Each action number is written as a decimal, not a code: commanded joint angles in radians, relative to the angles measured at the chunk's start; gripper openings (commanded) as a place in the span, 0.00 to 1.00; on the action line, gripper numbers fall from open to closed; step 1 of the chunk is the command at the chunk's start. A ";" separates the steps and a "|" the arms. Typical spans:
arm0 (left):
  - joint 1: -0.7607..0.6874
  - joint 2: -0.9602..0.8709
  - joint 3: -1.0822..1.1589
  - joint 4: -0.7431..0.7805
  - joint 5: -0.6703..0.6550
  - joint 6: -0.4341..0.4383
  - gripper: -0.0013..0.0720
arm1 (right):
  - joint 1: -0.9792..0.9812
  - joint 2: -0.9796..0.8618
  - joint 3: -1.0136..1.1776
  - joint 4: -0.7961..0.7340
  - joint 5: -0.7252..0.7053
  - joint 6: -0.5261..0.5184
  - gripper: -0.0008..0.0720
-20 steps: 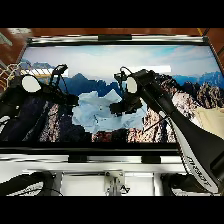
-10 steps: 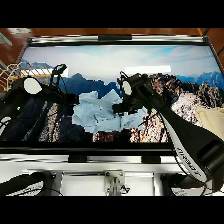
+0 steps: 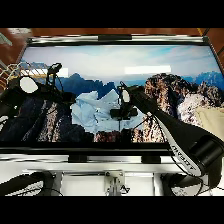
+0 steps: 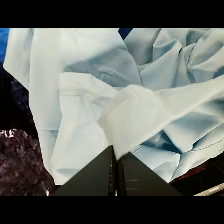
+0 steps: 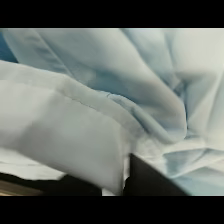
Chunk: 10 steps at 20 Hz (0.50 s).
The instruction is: Fold the shirts.
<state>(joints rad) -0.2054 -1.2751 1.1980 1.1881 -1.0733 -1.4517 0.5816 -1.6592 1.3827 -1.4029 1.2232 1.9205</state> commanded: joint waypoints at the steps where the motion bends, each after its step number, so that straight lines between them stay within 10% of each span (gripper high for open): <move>1: 0.006 -0.001 0.000 0.000 0.000 0.000 0.09 | -0.001 0.002 -0.012 -0.021 -0.041 0.027 0.12; 10: -0.031 0.032 0.000 -0.004 -0.067 0.027 0.09 | -0.001 0.407 -0.010 0.036 0.020 -0.013 0.12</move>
<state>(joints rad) -0.2295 -1.2629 1.1980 1.1851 -1.1007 -1.4357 0.5812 -1.3872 1.3727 -1.3930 1.2129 1.8645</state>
